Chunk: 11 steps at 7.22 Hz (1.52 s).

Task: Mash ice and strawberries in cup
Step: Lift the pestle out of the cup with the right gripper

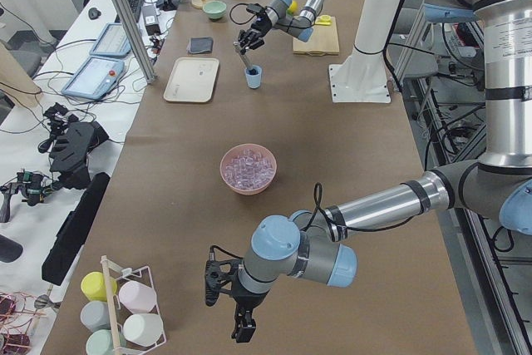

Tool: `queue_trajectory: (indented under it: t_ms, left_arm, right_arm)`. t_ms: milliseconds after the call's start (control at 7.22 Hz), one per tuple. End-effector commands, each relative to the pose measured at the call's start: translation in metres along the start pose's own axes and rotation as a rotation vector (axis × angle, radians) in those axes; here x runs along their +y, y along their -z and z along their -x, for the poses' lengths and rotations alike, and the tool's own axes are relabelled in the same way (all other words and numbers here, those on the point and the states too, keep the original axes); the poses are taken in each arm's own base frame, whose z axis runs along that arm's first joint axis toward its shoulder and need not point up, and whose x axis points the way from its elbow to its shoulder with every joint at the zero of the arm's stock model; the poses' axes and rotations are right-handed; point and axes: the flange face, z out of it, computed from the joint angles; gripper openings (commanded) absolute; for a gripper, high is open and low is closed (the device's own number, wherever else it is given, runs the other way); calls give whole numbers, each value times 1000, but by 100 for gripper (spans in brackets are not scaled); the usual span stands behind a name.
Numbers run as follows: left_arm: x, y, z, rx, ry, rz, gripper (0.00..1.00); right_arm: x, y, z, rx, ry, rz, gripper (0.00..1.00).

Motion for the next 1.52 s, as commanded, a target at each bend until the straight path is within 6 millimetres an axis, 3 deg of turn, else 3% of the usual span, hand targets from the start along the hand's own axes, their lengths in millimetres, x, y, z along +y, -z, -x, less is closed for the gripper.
queue_trajectory:
  t_ms: [0,138,415,554,692,831,1107,1246,1384]
  left_arm:
    - [0,0,0,2,0,0,98]
    - [-2,2,-1,2,-1,-4,98]
    - [-2,2,-2,3,-2,-5,98]
    - [-3,3,-3,3,-4,-8,98]
    - [-6,5,-4,4,-13,-13,98]
    - [-15,10,-8,7,-25,-29,98]
    - [-22,13,-13,15,-55,-76,98]
    - [-23,15,-15,18,-65,-87,98]
    - [-23,13,-18,23,-82,-105,98]
  right_arm:
    - [-41,-4,-6,2,-30,-62,0]
    - [-63,1,-7,6,-57,-76,0]
    - [-114,18,18,29,-79,-44,0]
    - [-120,20,18,64,-78,3,0]
    - [-123,14,1,130,-76,72,0]
    - [-144,24,-43,204,-57,153,0]
    - [-181,89,-187,352,-143,451,0]
    - [-188,122,-243,403,-240,580,0]
    - [-178,147,-277,453,-344,697,0]
